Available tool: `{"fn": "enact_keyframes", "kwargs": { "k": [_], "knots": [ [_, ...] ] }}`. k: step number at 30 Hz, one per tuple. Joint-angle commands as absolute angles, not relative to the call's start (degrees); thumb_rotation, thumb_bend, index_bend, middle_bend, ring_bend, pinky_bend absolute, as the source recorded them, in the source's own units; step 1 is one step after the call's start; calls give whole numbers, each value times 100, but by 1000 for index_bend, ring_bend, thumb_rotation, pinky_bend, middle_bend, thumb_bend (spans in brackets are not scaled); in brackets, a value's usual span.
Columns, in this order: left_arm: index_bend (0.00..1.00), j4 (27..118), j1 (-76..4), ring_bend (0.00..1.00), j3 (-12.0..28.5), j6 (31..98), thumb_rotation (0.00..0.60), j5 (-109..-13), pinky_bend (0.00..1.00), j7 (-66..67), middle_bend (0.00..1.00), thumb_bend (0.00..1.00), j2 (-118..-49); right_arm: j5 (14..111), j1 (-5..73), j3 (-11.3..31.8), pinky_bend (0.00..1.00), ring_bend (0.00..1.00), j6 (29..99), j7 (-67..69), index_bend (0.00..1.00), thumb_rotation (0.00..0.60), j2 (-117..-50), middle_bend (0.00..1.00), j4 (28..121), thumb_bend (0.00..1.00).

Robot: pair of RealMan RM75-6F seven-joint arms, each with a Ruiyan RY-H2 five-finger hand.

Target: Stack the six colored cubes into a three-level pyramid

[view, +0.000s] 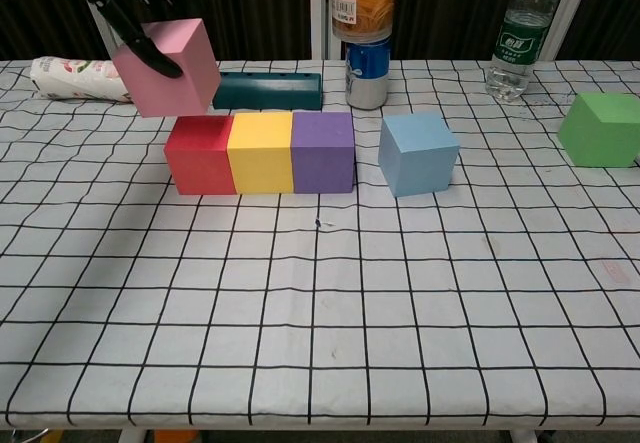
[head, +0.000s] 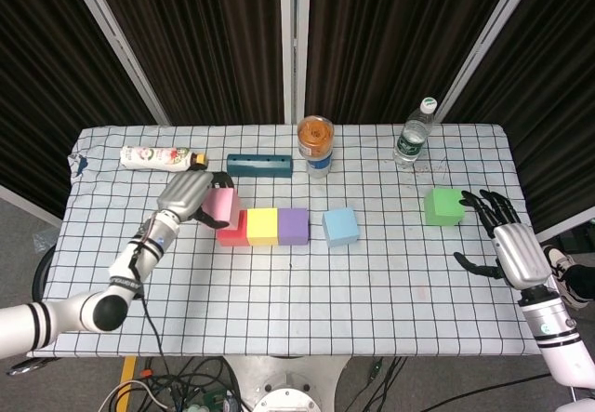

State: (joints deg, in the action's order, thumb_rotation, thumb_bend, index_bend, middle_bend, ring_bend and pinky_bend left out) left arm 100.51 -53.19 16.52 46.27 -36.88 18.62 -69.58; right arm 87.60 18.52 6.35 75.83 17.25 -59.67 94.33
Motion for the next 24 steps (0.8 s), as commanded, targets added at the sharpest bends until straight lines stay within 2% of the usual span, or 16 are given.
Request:
{"fn": "enact_keyframes", "kwargs": {
  "k": [1, 12, 14, 18, 21, 24],
  "knots": [
    [325, 9941, -5702, 397, 1574, 4700, 600, -3162, 139, 2164, 494, 92, -7161, 8763, 1853, 632, 0, 7, 7576, 1767, 0, 600, -5981, 186, 9404, 176],
    [282, 9727, -6195, 391, 1379, 4847, 600, -2482, 139, 2473, 449, 83, -7543, 8770, 1841, 614, 0, 7, 7565, 1962, 0, 600, -6013, 186, 9244, 176],
    [244, 9701, -6238, 364, 1361, 4841, 600, -2397, 140, 2468, 409, 60, -7583, 8769, 1833, 617, 0, 7, 7579, 1994, 0, 600, -6015, 186, 9222, 176],
    [149, 9734, -6302, 236, 1333, 4864, 600, -2351, 139, 2485, 266, 5, -7569, 8770, 1827, 620, 0, 7, 7591, 2033, 0, 600, -6014, 186, 9189, 176],
    [124, 9785, -6319, 161, 1284, 5017, 600, -2426, 139, 2547, 182, 0, -7578, 8765, 1823, 623, 0, 7, 7594, 2049, 0, 600, -6009, 186, 9173, 176],
    [109, 9840, -6328, 120, 1281, 5053, 600, -2441, 140, 2537, 142, 0, -7555, 8762, 1812, 632, 0, 7, 7619, 2075, 0, 600, -6007, 186, 9165, 176]
  ]
}}
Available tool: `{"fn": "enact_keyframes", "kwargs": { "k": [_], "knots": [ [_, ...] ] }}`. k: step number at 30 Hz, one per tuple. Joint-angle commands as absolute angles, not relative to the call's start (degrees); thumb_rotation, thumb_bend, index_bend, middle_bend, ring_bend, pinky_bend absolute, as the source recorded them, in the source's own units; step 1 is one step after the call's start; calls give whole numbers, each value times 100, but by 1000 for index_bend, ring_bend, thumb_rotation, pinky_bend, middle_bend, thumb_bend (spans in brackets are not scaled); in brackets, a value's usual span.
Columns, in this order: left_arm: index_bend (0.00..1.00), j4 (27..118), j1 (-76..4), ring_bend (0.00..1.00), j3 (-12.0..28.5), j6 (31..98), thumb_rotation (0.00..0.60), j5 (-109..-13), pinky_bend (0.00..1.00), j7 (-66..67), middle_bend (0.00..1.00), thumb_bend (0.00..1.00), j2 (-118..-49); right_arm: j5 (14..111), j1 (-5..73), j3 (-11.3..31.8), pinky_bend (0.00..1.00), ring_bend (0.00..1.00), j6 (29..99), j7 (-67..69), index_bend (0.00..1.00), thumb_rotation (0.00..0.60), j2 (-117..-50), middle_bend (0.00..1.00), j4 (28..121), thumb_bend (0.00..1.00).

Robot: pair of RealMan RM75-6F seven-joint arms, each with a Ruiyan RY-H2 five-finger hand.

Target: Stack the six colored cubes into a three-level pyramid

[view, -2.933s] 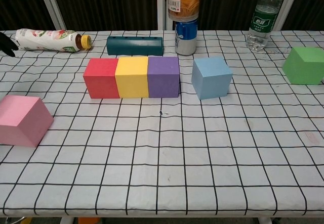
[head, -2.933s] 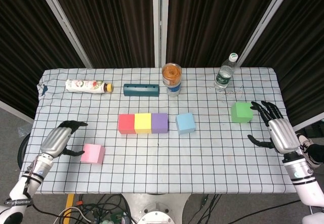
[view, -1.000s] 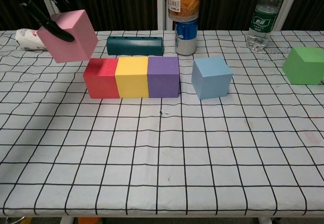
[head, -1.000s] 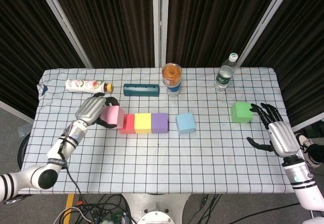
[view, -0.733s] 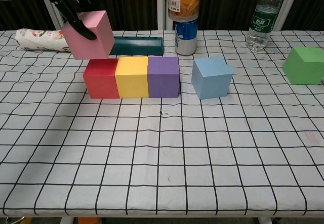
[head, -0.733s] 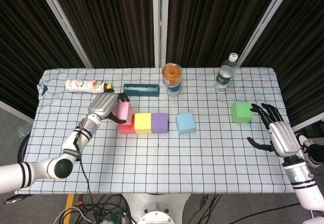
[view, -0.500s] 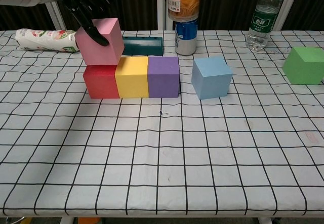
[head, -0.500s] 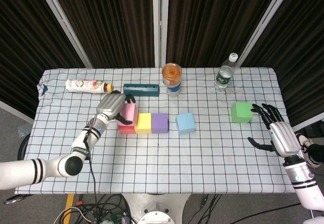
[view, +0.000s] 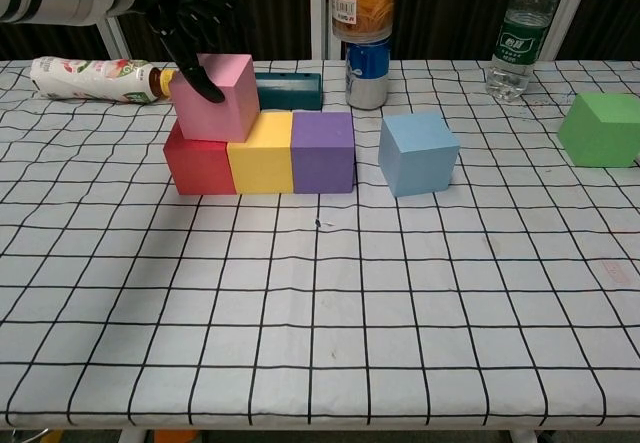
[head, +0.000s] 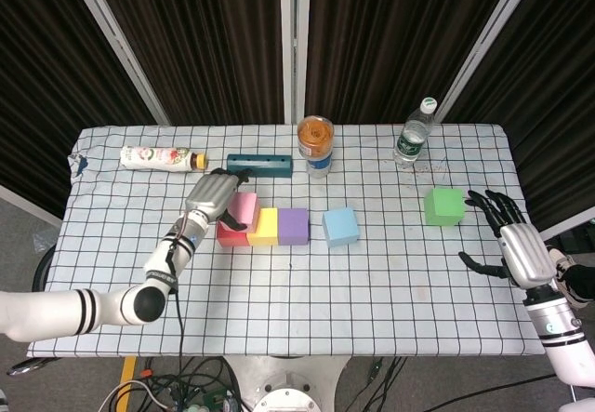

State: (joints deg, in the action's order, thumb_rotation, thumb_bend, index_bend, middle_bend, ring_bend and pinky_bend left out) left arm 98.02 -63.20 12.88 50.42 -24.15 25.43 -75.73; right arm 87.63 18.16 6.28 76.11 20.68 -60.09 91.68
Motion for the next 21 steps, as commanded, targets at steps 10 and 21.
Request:
{"fn": "enact_keyframes", "kwargs": {
  "k": [10, 21],
  "knots": [
    [119, 9839, -6194, 117, 1001, 4503, 600, -3219, 125, 2371, 149, 0, -7174, 8785, 1804, 626, 0, 7, 7632, 2109, 0, 600, -6007, 186, 9159, 176],
    [209, 9432, -6088, 118, 967, 4515, 600, -3731, 124, 2009, 240, 0, -7438, 8740, 1777, 627, 0, 7, 7636, 2045, 0, 600, -6004, 187, 9204, 176]
  ]
}}
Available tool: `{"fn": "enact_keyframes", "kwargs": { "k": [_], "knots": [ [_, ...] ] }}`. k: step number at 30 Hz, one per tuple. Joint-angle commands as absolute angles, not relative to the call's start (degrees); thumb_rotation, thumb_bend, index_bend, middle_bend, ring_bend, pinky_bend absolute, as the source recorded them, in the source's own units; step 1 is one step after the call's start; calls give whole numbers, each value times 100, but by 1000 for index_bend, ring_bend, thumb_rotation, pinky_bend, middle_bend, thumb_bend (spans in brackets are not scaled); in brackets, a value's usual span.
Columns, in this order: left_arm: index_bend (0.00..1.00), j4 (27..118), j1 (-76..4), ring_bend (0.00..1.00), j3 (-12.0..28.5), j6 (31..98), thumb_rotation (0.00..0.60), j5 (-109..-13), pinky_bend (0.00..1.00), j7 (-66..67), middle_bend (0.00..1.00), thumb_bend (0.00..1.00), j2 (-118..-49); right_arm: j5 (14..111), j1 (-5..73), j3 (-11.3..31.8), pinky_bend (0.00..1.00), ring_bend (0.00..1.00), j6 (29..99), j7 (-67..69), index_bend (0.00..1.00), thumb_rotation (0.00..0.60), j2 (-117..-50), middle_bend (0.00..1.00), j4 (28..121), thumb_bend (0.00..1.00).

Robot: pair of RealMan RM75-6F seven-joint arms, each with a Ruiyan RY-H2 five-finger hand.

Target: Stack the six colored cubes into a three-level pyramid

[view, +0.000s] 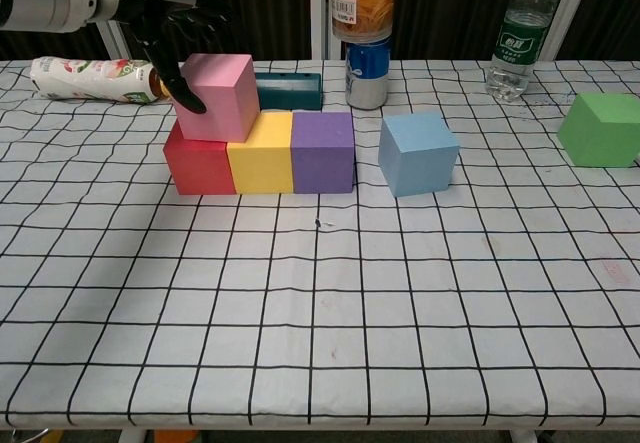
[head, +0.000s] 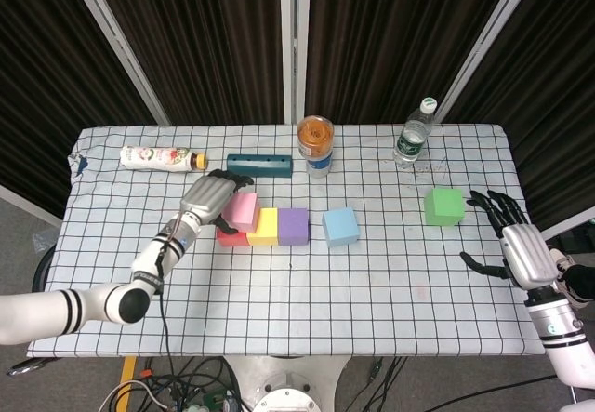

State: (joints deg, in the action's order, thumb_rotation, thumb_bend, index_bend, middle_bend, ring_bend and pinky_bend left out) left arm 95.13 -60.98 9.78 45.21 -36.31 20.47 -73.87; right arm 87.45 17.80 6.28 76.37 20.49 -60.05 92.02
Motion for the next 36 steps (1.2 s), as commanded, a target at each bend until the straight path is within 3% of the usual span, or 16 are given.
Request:
{"fn": "enact_keyframes", "kwargs": {
  "k": [1, 10, 19, 36],
  "knots": [
    [214, 9415, -6086, 118, 970, 4513, 600, -3755, 124, 1989, 247, 0, -7450, 8732, 1775, 629, 0, 7, 7633, 2043, 0, 600, -6004, 187, 9205, 176],
    [322, 9287, -6046, 240, 1065, 4596, 600, -3876, 124, 1777, 410, 0, -7606, 8689, 1774, 645, 0, 7, 7610, 2036, 0, 600, -6023, 186, 9193, 176],
    [323, 9578, -6092, 243, 1232, 4817, 600, -3526, 127, 1806, 415, 0, -7502, 8704, 1778, 672, 0, 7, 7637, 2033, 0, 600, -6006, 187, 9210, 176],
    [321, 9589, -6272, 243, 1081, 4863, 600, -3133, 131, 2130, 410, 0, -7667, 8714, 1734, 645, 0, 7, 7654, 2055, 0, 600, -5982, 187, 9216, 176]
  ]
}}
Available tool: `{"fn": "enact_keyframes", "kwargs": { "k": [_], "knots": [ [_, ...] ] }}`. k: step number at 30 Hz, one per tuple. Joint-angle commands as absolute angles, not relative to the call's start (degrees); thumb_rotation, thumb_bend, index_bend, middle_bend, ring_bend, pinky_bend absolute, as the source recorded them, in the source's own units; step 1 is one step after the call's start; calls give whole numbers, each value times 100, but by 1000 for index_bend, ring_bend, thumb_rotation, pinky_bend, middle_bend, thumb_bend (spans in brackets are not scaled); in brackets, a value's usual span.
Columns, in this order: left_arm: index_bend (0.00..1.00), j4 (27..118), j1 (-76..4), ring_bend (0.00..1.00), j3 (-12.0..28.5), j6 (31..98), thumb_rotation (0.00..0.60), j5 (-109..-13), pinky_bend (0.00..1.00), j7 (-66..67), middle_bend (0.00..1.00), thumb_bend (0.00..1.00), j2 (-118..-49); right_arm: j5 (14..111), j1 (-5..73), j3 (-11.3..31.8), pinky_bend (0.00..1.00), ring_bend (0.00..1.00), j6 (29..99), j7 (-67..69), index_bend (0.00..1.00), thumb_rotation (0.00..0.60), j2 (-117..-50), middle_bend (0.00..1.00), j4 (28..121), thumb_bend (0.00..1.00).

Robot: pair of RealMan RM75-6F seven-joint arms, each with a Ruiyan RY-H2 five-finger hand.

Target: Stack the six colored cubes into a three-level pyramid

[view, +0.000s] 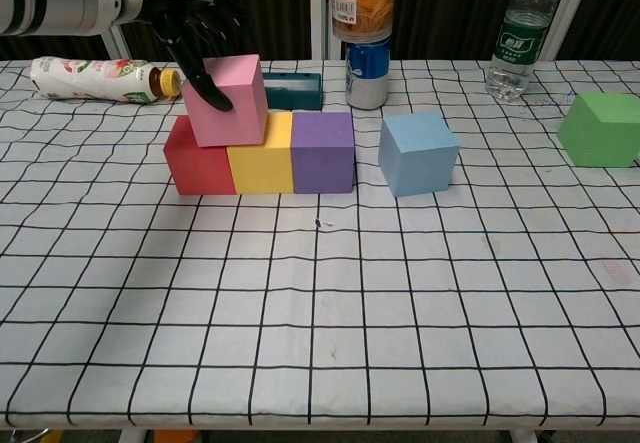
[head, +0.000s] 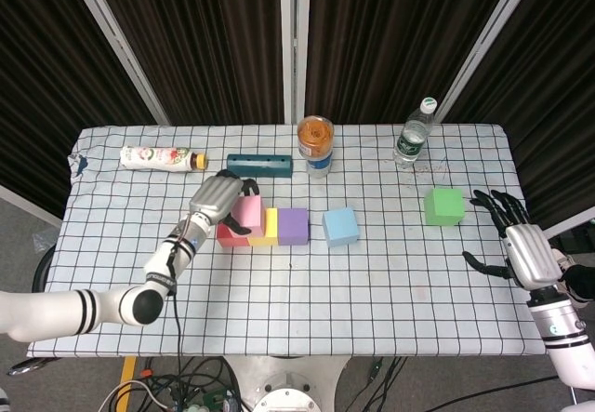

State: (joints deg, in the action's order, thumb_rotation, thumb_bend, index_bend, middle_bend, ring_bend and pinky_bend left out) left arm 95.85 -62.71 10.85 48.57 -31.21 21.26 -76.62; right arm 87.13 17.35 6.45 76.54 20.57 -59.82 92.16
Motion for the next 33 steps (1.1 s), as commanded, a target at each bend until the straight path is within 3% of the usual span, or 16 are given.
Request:
{"fn": "enact_keyframes", "kwargs": {
  "k": [1, 24, 33],
  "knots": [
    [321, 9592, -6272, 243, 1076, 4869, 600, -3143, 131, 2136, 410, 0, -7670, 8714, 1735, 646, 0, 7, 7655, 2053, 0, 600, -5982, 187, 9216, 176],
    [307, 9514, -6257, 243, 1029, 4869, 600, -3174, 131, 2152, 396, 0, -7715, 8689, 1720, 662, 0, 7, 7656, 2069, 0, 600, -5972, 187, 9221, 176],
    [177, 9560, -6292, 237, 975, 4851, 600, -3067, 130, 2255, 291, 0, -7699, 8691, 1723, 668, 0, 7, 7649, 2073, 0, 600, -5967, 187, 9223, 176]
  ]
}}
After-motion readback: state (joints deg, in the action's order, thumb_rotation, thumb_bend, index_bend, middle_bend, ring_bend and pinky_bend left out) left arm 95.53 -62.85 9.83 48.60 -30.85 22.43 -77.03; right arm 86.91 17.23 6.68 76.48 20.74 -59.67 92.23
